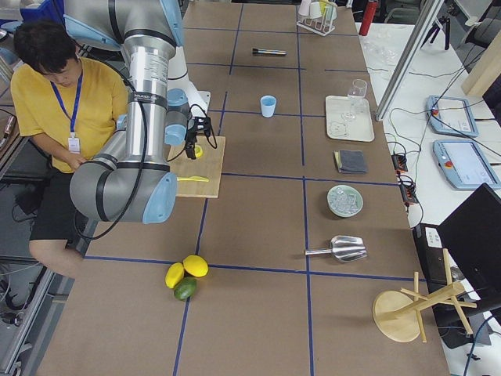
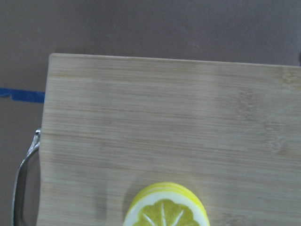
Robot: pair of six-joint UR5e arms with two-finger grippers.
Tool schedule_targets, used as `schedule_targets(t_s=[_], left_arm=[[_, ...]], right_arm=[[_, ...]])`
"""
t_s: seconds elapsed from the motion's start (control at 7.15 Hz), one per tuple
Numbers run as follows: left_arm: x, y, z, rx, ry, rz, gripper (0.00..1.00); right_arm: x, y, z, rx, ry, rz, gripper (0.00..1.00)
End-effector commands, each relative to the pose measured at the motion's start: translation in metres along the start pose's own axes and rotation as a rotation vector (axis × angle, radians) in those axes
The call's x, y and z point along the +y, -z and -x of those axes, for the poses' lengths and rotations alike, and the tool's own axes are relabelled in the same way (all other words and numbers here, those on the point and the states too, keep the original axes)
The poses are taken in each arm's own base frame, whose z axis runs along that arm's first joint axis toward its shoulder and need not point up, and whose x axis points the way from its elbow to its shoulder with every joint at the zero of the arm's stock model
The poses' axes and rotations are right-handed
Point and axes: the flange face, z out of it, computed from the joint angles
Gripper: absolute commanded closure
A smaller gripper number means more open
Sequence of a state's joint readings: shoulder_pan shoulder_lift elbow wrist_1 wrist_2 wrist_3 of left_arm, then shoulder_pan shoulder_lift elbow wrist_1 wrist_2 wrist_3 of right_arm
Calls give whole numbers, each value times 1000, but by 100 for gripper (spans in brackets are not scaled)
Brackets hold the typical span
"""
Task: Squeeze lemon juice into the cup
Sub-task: 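Grasp one lemon slice with the right gripper and lift it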
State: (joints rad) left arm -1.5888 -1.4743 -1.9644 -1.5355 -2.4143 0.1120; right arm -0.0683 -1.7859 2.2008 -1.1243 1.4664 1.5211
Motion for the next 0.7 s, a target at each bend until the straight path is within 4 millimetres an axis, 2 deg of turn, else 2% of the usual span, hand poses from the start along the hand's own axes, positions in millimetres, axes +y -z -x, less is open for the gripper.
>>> schedule_targets(t_s=[0.0, 0.14, 0.42, 0.56], left_arm=[[0, 1, 0, 0, 1, -2, 0], [0, 1, -1, 0, -1, -2, 0], [0, 1, 0, -1, 0, -3, 0], [0, 1, 0, -1, 0, -3, 0]], right_arm=[[0, -6, 2, 4, -1, -2, 2], [-1, -6, 2, 4, -2, -3, 4], [0, -7, 1, 7, -4, -3, 26], [-1, -8, 1, 7, -4, -6, 34]])
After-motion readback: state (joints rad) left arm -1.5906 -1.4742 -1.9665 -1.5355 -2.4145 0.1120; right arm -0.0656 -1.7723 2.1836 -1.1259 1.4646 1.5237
